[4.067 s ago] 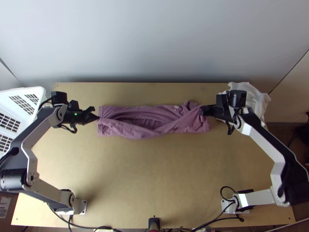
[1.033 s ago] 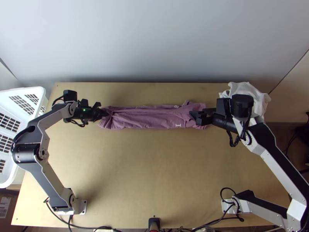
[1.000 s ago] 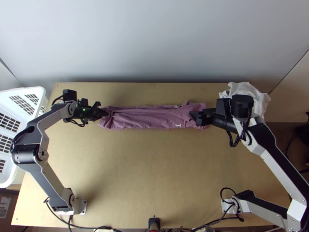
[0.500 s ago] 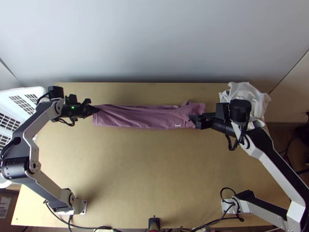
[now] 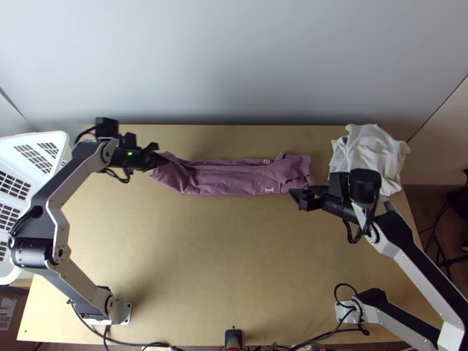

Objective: Fold the t-shirt

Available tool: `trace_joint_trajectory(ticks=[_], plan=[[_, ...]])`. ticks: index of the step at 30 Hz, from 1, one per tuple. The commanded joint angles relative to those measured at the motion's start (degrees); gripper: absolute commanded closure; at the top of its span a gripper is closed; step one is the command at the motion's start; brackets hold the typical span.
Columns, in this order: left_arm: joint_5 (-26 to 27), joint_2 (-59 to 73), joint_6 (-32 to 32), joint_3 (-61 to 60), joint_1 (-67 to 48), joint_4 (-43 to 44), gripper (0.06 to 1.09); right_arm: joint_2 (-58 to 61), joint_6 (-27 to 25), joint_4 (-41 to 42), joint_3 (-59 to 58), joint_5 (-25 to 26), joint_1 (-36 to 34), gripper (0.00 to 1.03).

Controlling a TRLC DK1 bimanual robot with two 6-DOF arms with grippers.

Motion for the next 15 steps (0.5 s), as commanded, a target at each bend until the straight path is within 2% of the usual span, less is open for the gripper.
trace_joint_trajectory(ticks=[1, 15], plan=[[-2.33, 2.94, -1.69, 5.63, -5.77, -1.36, 1.05, -3.67, 0.57, 0.91, -4.01, 0.00, -0.50, 0.04], [-3.56, 8.92, -5.11, 13.01, -13.59, -1.89, 1.05, -4.54, 1.36, 4.07, -6.65, 0.00, -2.08, 0.04]])
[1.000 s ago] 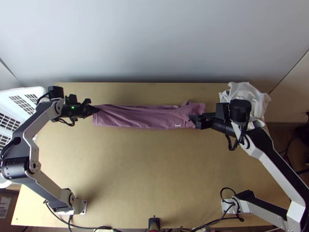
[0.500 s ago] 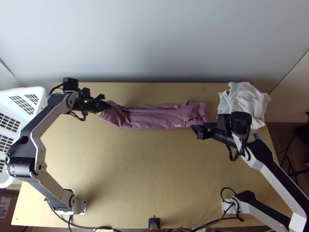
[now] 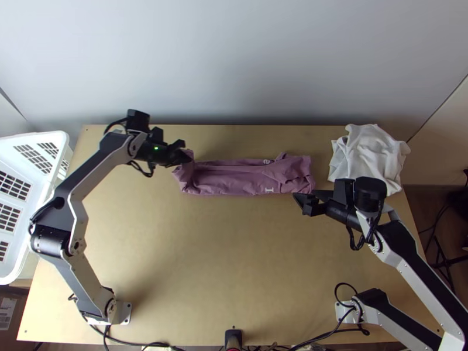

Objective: Fold the t-shirt

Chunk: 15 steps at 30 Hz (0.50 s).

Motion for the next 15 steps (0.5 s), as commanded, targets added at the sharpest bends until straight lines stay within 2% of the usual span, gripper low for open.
trace_joint_trajectory(ticks=[1, 15], plan=[[-0.43, 3.90, -2.19, 4.73, -4.17, 0.08, 1.05, -0.98, 0.64, 2.42, -2.72, 0.00, -0.58, 0.04], [-0.70, 12.86, -5.70, 18.18, -12.61, -0.18, 1.05, -2.83, 1.43, 4.79, -5.36, 0.00, -4.00, 0.04]])
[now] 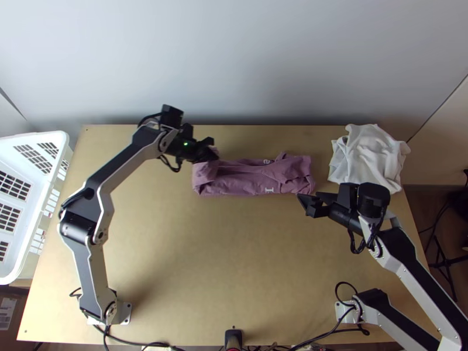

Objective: Fold the t-shirt

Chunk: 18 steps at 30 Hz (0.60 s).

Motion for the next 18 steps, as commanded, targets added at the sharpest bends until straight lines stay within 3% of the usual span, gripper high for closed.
trace_joint_trajectory(ticks=[1, 18], plan=[[0.00, 4.43, -1.50, 7.04, -4.37, -0.05, 1.05, -0.97, 0.10, 0.61, -0.85, 0.00, -1.71, 0.04], [-1.23, 16.82, -6.78, 27.16, -12.81, 0.74, 1.05, -1.15, -0.25, 2.81, -4.81, 0.00, -2.76, 0.04]])
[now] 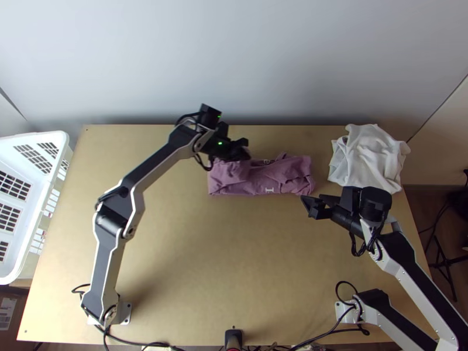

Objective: Fold the t-shirt

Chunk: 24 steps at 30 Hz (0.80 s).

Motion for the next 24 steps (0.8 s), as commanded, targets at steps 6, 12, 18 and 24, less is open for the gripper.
trace_joint_trajectory(ticks=[6, 12, 18, 24], plan=[[-1.14, 7.61, -4.56, 9.18, -5.66, 7.40, 1.05, -0.25, -0.12, 1.06, -3.20, 0.00, -0.47, 0.04], [-3.25, 10.25, -7.02, 9.18, -8.29, 13.99, 1.05, -0.87, -0.03, 1.59, -4.78, 0.00, -0.56, 0.04], [-5.54, 12.44, -8.34, 9.97, -10.75, 21.46, 1.05, -1.31, -0.12, 2.38, -6.72, 0.00, -0.56, 0.04], [-5.54, 13.32, -8.69, 10.32, -12.95, 24.98, 0.94, -2.01, 0.32, 2.82, -8.21, 0.00, -0.56, 0.04]])
